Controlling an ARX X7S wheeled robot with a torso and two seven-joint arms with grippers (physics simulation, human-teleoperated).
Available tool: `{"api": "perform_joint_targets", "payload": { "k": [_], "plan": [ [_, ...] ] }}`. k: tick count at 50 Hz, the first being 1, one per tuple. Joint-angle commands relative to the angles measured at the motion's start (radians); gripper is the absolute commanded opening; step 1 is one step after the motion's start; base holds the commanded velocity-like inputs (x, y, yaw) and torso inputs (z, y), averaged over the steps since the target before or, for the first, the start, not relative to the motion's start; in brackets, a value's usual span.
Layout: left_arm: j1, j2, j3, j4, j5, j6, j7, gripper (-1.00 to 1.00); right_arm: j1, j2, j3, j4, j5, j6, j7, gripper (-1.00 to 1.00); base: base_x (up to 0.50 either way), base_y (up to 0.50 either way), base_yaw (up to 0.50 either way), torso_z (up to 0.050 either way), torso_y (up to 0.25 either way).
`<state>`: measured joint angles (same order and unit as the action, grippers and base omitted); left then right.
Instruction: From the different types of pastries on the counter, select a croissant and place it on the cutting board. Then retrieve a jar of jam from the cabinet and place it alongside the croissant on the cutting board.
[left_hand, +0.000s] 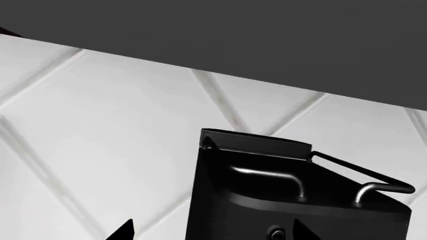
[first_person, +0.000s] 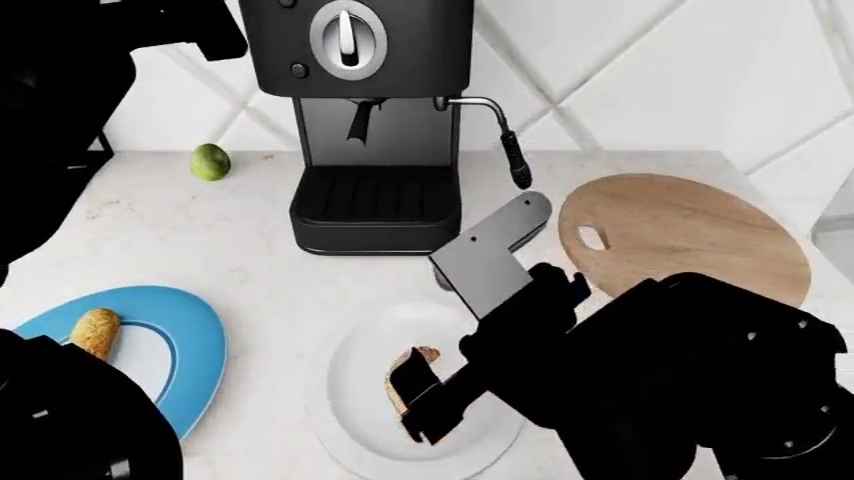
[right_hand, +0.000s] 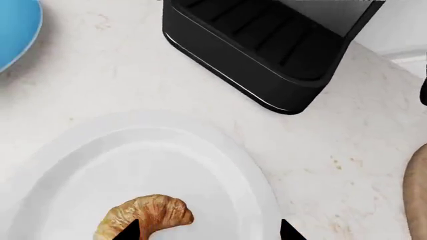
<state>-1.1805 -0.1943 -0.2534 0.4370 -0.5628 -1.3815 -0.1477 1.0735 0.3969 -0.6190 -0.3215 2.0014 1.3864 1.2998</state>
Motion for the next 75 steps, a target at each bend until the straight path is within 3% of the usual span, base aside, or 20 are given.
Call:
{"api": "perform_joint_targets", "payload": {
  "k": [1,9,26,60,61,75],
  "plan": [
    [-0.004,-0.01,0.032,-0.049,0.014,0.024,-0.007,1.0,-0.009,0.018,-0.061,-0.107,0.218,-0.076,0.111,1.0,0.0,0.0,0.0,0.0,0.0],
    [0.001,-0.011,0.045,-0.047,0.008,0.031,-0.007,1.0,-0.038,0.02,-0.056,-0.091,0.174,-0.058,0.058,1.0,0.0,0.0,0.0,0.0,0.0],
    [0.036,-0.028,0.07,-0.123,0.021,0.107,0.018,1.0,-0.092,-0.058,0.043,0.106,-0.19,0.059,-0.355,1.0,0.0,0.0,0.0,0.0,0.0],
    [0.049,-0.059,0.096,-0.179,0.037,0.165,0.017,1.0,-0.104,-0.036,-0.053,0.137,-0.164,0.013,-0.313,1.0,0.0,0.0,0.0,0.0,0.0],
    [0.05,-0.059,0.096,-0.179,0.036,0.166,0.017,1.0,-0.101,-0.034,-0.055,0.135,-0.16,0.011,-0.306,-1.0,0.0,0.0,0.0,0.0,0.0],
    [0.026,-0.063,0.084,-0.158,0.017,0.125,-0.002,1.0,-0.063,-0.02,-0.064,0.108,-0.134,-0.012,-0.261,-1.0,0.0,0.0,0.0,0.0,0.0]
  ]
}}
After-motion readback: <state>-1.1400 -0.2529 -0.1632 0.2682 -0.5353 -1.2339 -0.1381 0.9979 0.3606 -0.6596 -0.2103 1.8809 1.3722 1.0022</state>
